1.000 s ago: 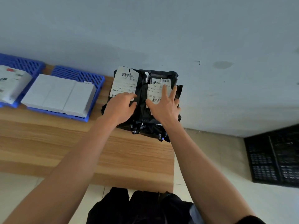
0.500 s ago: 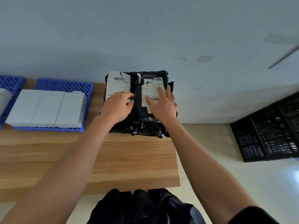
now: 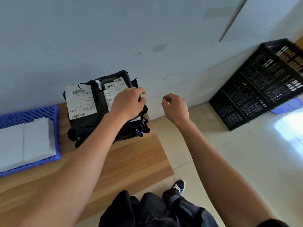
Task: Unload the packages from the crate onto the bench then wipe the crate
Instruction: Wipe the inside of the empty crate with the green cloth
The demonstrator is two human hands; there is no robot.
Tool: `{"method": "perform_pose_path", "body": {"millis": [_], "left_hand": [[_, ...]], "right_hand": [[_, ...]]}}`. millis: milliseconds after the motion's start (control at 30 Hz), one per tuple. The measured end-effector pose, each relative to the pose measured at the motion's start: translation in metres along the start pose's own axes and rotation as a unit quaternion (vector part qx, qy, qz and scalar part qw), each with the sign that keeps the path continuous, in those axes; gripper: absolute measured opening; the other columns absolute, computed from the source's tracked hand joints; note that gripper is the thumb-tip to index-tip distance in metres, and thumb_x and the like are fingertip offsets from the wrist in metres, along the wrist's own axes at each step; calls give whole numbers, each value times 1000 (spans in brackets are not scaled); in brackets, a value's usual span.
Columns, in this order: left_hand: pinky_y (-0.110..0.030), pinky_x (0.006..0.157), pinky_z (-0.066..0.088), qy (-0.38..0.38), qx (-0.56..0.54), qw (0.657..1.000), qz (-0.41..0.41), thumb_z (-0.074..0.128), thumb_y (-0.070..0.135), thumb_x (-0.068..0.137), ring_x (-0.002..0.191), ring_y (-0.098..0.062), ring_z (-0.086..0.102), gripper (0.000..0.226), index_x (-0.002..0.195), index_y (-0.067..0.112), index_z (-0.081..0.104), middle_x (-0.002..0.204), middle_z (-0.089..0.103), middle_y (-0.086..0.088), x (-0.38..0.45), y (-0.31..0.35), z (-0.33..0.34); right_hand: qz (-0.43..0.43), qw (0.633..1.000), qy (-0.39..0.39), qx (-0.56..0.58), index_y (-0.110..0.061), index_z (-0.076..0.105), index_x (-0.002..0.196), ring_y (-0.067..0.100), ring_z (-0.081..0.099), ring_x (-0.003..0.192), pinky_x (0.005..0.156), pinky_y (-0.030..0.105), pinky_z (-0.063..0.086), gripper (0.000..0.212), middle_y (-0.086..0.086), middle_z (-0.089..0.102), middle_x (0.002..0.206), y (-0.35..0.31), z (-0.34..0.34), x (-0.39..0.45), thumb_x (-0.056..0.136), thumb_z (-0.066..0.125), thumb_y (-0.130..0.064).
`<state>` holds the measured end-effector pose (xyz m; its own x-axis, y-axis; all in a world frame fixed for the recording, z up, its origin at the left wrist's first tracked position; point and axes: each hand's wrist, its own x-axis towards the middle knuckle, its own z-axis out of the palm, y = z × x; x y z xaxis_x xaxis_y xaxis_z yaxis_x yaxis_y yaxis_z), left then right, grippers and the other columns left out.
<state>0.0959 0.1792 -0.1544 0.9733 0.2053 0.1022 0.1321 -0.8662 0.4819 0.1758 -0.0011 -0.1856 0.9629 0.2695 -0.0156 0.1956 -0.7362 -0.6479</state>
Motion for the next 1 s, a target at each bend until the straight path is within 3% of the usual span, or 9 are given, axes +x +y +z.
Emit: {"method": "perform_pose_path", "body": {"millis": [133, 500, 800, 1000], "left_hand": [[-34, 82, 48, -54, 16, 998, 40, 54, 34, 102, 109, -22, 63, 33, 131, 21, 64, 123, 67, 1, 29, 52, 41], [-39, 93, 48, -207, 89, 966, 129, 54, 45, 100, 121, -29, 60, 42, 138, 28, 59, 135, 64, -4, 95, 261, 186], [-42, 96, 48, -256, 83, 945, 185, 54, 50, 97, 123, -27, 59, 46, 139, 31, 56, 138, 62, -1, 127, 385, 277], [-41, 97, 48, -267, 68, 940, 202, 55, 47, 97, 124, -26, 58, 44, 138, 30, 58, 138, 62, -1, 166, 423, 316]], "right_hand": [[28, 999, 21, -15, -21, 68, 126, 18, 64, 112, 90, 33, 52, 33, -2, 70, 124, 54, -48, 0, 97, 57, -31], [149, 988, 41, -8, -22, 67, 130, 19, 64, 109, 92, 32, 53, 37, 1, 70, 122, 275, -217, -18, 93, 62, -23], [224, 971, 88, 7, -21, 66, 130, 19, 59, 114, 97, 37, 49, 35, -1, 70, 120, 394, -301, -35, 96, 61, -27], [253, 962, 101, 29, -21, 62, 135, 23, 59, 116, 99, 40, 49, 37, 1, 69, 121, 438, -319, -10, 98, 57, -23]]}}
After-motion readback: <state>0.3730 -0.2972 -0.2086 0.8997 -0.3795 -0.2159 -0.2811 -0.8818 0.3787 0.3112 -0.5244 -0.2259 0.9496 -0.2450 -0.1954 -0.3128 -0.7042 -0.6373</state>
